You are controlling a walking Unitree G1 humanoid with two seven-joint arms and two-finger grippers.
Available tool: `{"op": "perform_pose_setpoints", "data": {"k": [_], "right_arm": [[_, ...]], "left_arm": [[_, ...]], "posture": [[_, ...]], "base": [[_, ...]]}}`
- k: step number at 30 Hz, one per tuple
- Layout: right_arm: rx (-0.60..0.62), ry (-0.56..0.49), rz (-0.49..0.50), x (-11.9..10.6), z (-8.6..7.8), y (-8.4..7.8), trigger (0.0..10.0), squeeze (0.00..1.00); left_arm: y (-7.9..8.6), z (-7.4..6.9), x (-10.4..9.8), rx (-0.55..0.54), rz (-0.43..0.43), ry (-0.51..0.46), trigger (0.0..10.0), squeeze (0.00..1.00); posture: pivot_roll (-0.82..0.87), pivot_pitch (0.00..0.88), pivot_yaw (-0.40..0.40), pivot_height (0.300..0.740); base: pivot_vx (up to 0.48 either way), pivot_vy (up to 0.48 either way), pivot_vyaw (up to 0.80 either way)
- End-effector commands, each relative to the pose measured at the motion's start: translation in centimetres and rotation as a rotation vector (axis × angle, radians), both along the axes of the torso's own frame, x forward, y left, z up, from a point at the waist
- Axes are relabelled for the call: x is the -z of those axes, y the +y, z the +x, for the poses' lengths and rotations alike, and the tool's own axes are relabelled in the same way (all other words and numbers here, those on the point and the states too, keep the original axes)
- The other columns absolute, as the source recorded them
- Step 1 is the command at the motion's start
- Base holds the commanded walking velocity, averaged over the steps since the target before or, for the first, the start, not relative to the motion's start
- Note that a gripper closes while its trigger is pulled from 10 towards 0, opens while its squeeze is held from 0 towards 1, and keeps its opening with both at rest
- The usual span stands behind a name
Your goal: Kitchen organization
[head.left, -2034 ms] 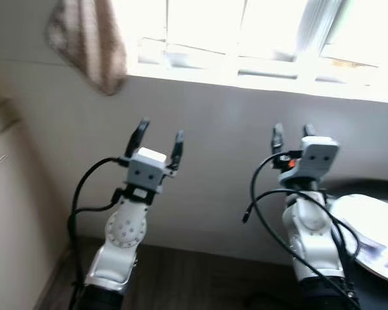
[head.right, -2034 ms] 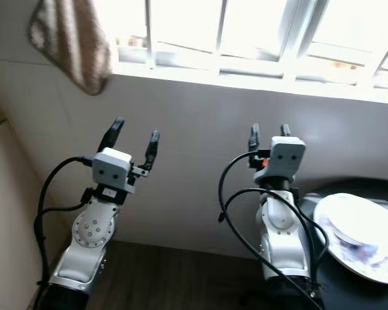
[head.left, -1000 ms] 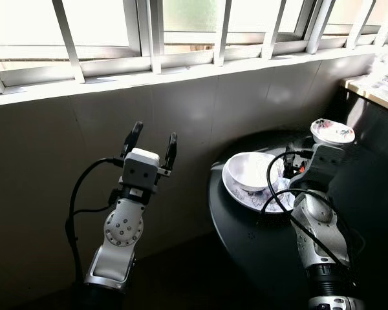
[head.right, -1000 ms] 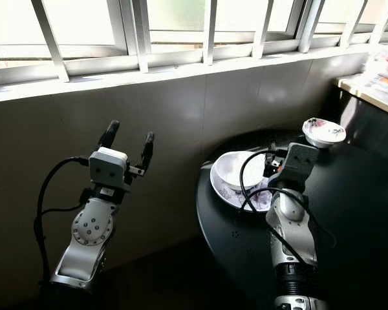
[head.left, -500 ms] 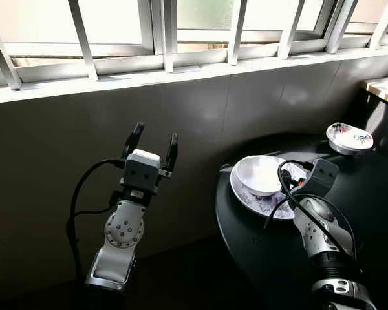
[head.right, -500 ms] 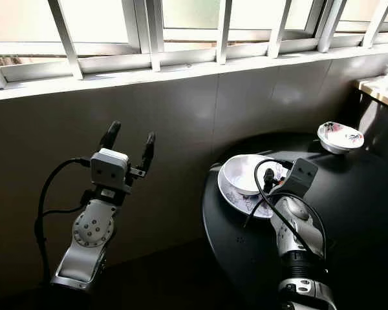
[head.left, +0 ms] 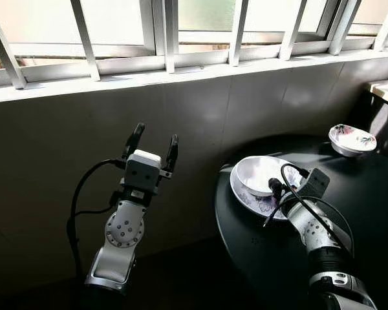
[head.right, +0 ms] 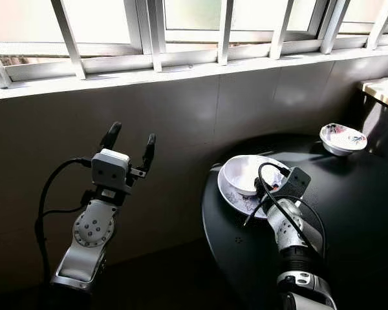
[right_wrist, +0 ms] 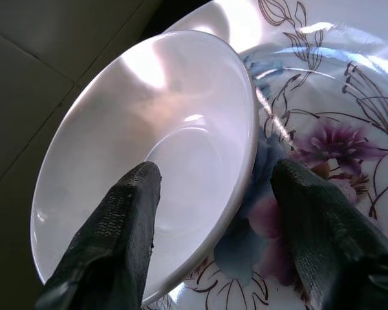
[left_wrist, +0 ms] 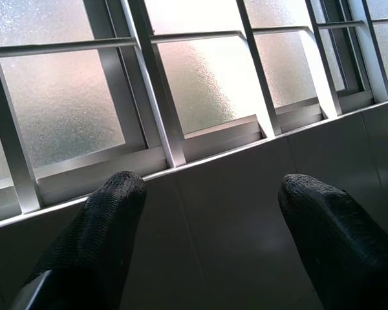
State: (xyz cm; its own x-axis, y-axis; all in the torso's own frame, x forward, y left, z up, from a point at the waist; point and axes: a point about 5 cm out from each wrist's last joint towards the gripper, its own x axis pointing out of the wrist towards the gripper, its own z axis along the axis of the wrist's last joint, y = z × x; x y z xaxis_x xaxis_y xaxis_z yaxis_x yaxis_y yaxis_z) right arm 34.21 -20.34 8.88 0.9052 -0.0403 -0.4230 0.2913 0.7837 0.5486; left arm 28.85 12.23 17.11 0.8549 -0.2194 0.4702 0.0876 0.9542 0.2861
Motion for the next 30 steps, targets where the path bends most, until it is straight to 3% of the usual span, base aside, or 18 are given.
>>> {"op": "perform_pose_setpoints", "data": {"k": [1,2,3,4,6,7,17,30], "right_arm": [[-0.028,0.025,0.049,0.1,0.2,0.7,10.0,0.00],[-0.028,0.025,0.049,0.1,0.2,0.7,10.0,0.00],[-0.024,0.060,0.086,0.7,0.0,1.1,5.3,0.00],[-0.020,0.071,0.098,0.9,-0.1,1.2,1.7,0.00],[-0.017,0.076,0.104,1.0,-0.2,1.2,1.7,0.00],[-0.008,0.086,0.133,1.2,-0.3,1.4,0.0,0.00],[0.017,0.064,0.171,0.5,0.0,1.3,0.0,0.00],[0.180,-0.119,0.138,-2.0,0.4,-0.5,0.0,0.00]], "left_arm": [[-0.2,0.2,0.2,0.003,0.011,0.015,10.0,0.00],[-0.2,0.2,0.2,0.003,0.011,0.015,10.0,0.00],[-0.3,0.2,0.2,0.004,0.013,0.016,10.0,0.00],[-0.3,0.2,0.3,0.004,0.014,0.016,10.0,0.00],[-0.3,0.2,0.3,0.004,0.014,0.016,10.0,0.00],[-0.2,0.2,0.3,0.002,0.016,0.017,10.0,0.00],[-0.2,0.2,0.5,-0.003,0.024,0.024,10.0,0.00],[-0.1,0.2,0.5,-0.011,0.027,0.023,10.0,0.00]], "posture": [[0.02,0.000,-0.022,0.740],[0.02,0.000,-0.022,0.740],[0.02,0.000,-0.023,0.740],[0.03,0.000,-0.023,0.740],[0.03,0.000,-0.023,0.740],[0.03,0.000,-0.023,0.740],[0.02,0.000,-0.022,0.740],[0.02,0.000,-0.021,0.740]], "base": [[0.000,0.000,0.00],[0.000,0.000,0.00],[0.000,0.000,0.00],[0.000,0.000,0.00],[0.000,0.000,0.00],[0.000,0.000,0.00],[0.000,0.000,0.00],[0.000,0.000,0.00]]}}
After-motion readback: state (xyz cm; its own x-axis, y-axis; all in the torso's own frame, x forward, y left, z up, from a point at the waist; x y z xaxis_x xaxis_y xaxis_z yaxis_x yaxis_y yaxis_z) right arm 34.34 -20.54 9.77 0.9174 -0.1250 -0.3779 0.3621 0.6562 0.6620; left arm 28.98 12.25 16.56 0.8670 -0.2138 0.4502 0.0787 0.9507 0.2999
